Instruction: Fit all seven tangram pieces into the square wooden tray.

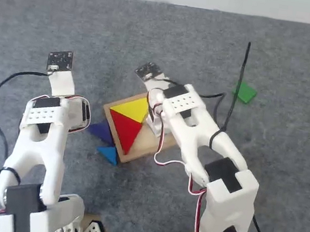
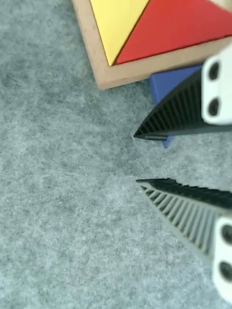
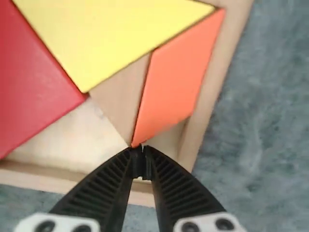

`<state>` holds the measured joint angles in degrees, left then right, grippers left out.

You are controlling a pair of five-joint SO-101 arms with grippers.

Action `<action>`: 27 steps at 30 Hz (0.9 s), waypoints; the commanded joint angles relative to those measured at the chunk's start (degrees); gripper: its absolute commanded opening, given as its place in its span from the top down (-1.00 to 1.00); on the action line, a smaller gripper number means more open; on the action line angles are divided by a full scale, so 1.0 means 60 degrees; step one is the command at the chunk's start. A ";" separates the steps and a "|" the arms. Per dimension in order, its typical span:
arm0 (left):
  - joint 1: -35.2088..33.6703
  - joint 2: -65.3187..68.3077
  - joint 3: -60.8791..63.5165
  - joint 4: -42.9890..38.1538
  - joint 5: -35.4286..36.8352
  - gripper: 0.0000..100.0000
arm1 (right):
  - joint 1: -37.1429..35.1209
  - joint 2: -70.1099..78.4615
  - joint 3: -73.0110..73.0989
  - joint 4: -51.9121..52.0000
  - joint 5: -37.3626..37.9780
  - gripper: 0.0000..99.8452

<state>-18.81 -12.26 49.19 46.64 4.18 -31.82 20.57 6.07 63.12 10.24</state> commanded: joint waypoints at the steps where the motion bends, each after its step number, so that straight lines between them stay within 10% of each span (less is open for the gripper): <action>1: 0.0000 -0.0059 -0.0051 -0.0190 -0.0059 0.75 | 0.0476 -0.0154 -0.0791 -0.0066 0.0029 0.98; 15: 0.0000 -0.0059 -0.0051 -0.0190 -0.0073 0.75 | 0.1648 -0.2015 -0.1011 0.0755 0.0190 0.96; 27: 0.0000 -0.0044 -0.0037 -0.0205 -0.0059 0.75 | 0.4916 -0.0505 -0.3355 0.0066 0.1114 0.49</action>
<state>-18.81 -12.26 49.19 46.64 4.18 -5.71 15.56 -7.74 66.64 15.25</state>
